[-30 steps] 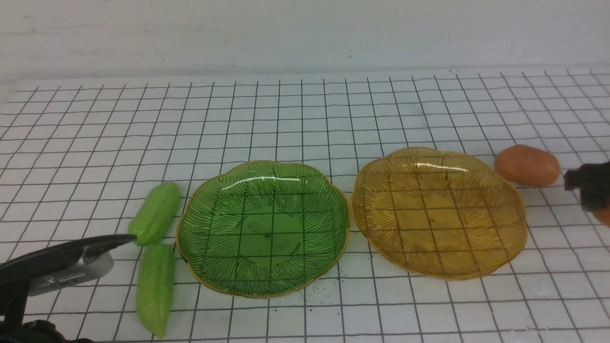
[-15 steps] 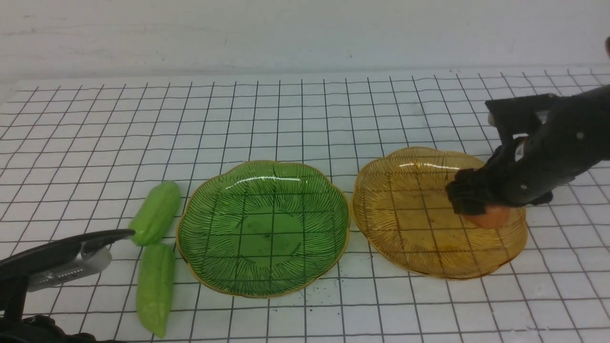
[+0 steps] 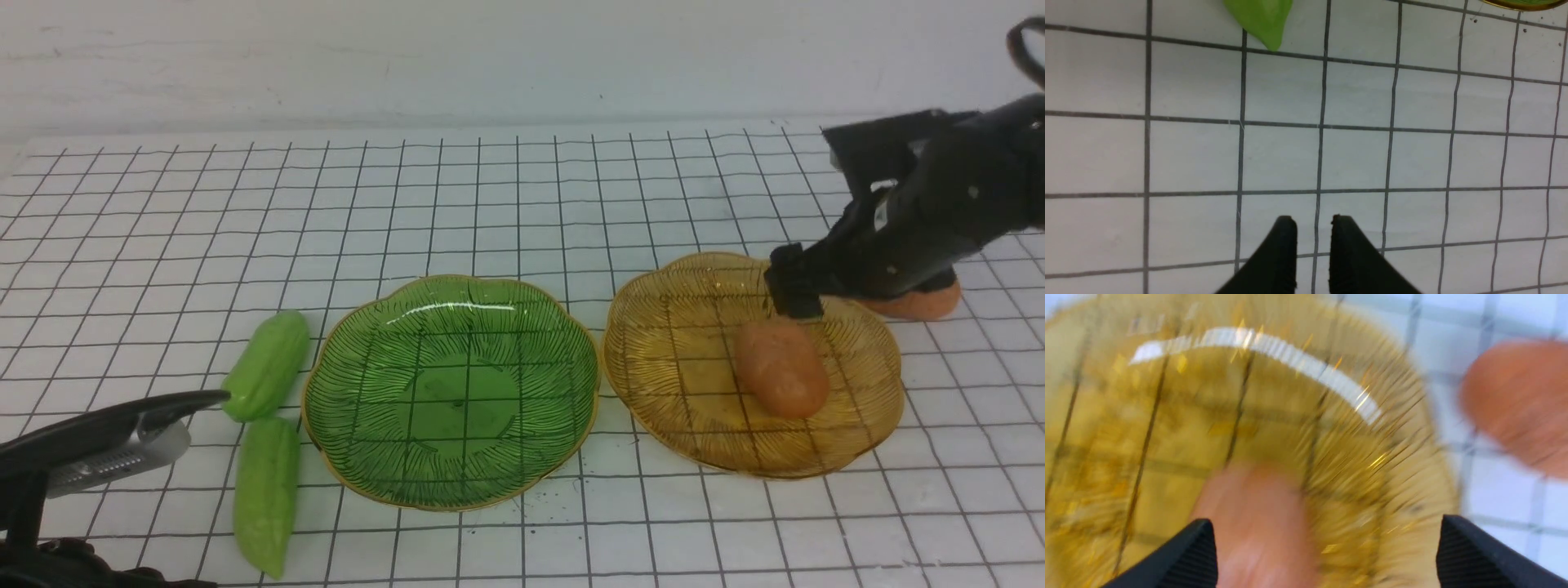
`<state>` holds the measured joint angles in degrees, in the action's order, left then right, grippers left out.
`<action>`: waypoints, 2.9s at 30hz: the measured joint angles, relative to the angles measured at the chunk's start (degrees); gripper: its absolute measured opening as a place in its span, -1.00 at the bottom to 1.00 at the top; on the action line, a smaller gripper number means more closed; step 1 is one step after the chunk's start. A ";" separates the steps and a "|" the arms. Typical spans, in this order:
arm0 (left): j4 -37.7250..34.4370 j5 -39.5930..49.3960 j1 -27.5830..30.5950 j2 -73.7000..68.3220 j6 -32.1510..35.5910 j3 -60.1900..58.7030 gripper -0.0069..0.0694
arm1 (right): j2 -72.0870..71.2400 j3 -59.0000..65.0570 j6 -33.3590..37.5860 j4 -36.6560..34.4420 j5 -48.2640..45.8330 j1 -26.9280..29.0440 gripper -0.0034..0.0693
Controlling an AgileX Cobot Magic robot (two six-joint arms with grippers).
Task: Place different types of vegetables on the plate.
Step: 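Put the potato onto the plate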
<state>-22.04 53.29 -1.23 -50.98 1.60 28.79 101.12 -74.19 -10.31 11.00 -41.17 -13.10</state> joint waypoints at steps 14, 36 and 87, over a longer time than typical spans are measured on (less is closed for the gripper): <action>-0.05 0.00 0.00 0.00 0.00 0.00 -0.54 | 14.90 -15.80 -0.71 3.47 -1.21 12.80 0.76; -0.05 -0.77 0.00 0.00 0.00 0.00 -0.54 | 20.57 -18.85 3.75 2.59 -1.34 13.20 0.71; 8.07 -0.13 0.00 0.00 0.00 0.00 -0.54 | 12.36 -17.92 17.92 3.44 -20.80 13.20 0.71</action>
<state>-13.97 53.16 -1.23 -50.98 1.59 28.79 113.48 -92.11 7.61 14.44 -61.97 0.10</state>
